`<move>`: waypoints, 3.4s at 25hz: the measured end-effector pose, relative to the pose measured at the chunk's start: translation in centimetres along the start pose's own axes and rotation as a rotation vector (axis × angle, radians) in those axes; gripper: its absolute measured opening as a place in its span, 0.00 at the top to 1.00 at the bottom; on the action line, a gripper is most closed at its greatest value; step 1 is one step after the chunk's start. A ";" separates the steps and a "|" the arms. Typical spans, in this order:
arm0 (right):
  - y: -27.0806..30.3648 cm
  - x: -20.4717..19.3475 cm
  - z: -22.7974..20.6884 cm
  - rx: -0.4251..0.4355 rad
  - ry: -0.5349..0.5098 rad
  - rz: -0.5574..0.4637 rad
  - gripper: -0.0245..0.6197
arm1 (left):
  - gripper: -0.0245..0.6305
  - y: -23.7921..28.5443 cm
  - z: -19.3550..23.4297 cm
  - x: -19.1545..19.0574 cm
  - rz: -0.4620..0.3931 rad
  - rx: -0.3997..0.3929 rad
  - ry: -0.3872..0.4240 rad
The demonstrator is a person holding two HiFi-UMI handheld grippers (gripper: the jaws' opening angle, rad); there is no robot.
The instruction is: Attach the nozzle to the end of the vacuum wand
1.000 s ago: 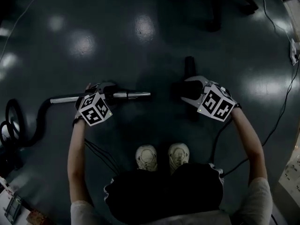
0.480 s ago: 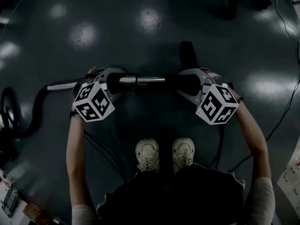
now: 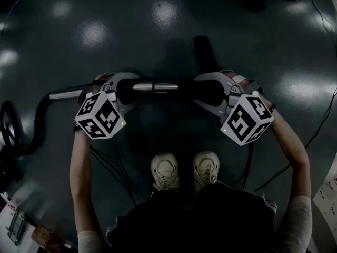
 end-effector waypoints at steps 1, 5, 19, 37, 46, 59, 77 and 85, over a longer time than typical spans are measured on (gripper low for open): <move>-0.4 0.5 -0.4 -0.006 -0.004 -0.024 0.70 | 0.65 -0.5 0.4 0.1 -0.011 0.010 -0.006; -1.9 2.2 -1.1 -0.040 -0.051 -0.034 0.70 | 0.65 -1.7 0.9 1.0 -0.040 0.046 -0.021; 0.7 -0.9 -0.5 -0.101 0.290 -0.101 0.75 | 0.64 2.1 -0.2 2.1 -0.054 0.076 -0.006; -6.8 3.9 -3.6 -0.626 0.667 -0.686 0.95 | 0.96 -6.5 2.4 7.8 -0.951 0.801 -0.696; -10.3 2.5 -2.4 -0.859 0.796 -0.854 0.95 | 0.96 -7.2 0.4 7.6 -1.067 0.946 -0.899; -3.6 0.8 -4.8 -0.840 0.870 -0.789 0.95 | 0.96 -3.5 1.6 5.5 -0.964 0.994 -0.861; -51.7 52.3 -4.7 -0.813 0.840 -0.630 0.95 | 0.96 -61.3 6.1 45.8 -0.876 1.067 -0.822; -64.1 63.0 1.9 -0.801 0.746 -0.726 0.95 | 0.96 -73.8 0.6 55.3 -0.921 1.095 -0.727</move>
Point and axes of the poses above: the fingertips, and each gripper's own axes: y forward along the fingers, z to its left, x out of its top, the point moved 10 cm from there along -y, backward along the fingers, and after that the axes turned 7 degrees about x, right-handed, at the moved point
